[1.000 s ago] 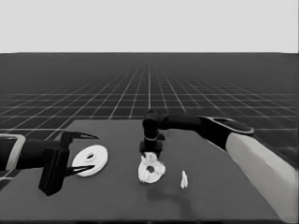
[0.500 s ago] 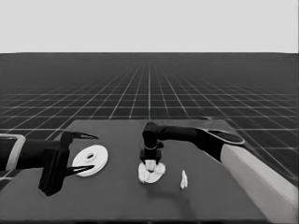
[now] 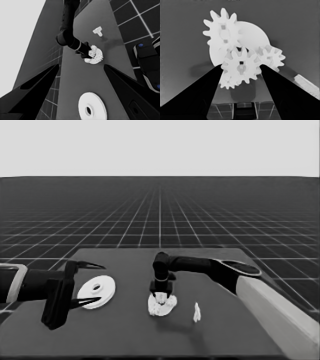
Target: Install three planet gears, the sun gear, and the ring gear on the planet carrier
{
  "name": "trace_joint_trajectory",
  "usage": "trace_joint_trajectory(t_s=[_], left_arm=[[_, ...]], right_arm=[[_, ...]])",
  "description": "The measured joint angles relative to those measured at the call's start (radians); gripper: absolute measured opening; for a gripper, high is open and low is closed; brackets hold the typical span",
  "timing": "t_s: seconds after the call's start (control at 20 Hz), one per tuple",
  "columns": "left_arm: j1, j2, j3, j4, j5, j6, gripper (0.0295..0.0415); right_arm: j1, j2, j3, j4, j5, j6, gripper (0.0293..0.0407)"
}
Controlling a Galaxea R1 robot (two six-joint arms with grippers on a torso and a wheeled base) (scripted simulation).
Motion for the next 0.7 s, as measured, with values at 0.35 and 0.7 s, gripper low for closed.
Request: trace_joint_trajectory(t_s=[0.35, 0.7], left_arm=[[0.0, 0.0, 0.0, 0.0, 0.0, 0.0, 0.0385], [0.0, 0.0, 0.0, 0.0, 0.0, 0.0, 0.0385]], right_arm=[[-0.001, 0.0, 0.0, 0.0, 0.0, 0.073, 0.0309], [-0.001, 0.0, 0.0, 0.0, 0.0, 0.146, 0.0309]])
